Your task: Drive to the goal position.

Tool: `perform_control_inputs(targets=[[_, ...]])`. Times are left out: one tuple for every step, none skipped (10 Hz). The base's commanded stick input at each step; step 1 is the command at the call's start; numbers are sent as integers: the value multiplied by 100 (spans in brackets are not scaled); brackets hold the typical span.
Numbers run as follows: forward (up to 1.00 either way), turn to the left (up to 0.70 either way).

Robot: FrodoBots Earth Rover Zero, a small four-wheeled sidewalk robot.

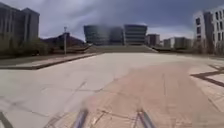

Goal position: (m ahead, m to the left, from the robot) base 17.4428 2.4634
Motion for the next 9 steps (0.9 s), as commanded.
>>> perform_control_inputs(targets=[[100, -2], [100, -2], [100, 0], [100, 0], [100, 0], [100, 0], [100, 0], [100, 0], [100, 0]])
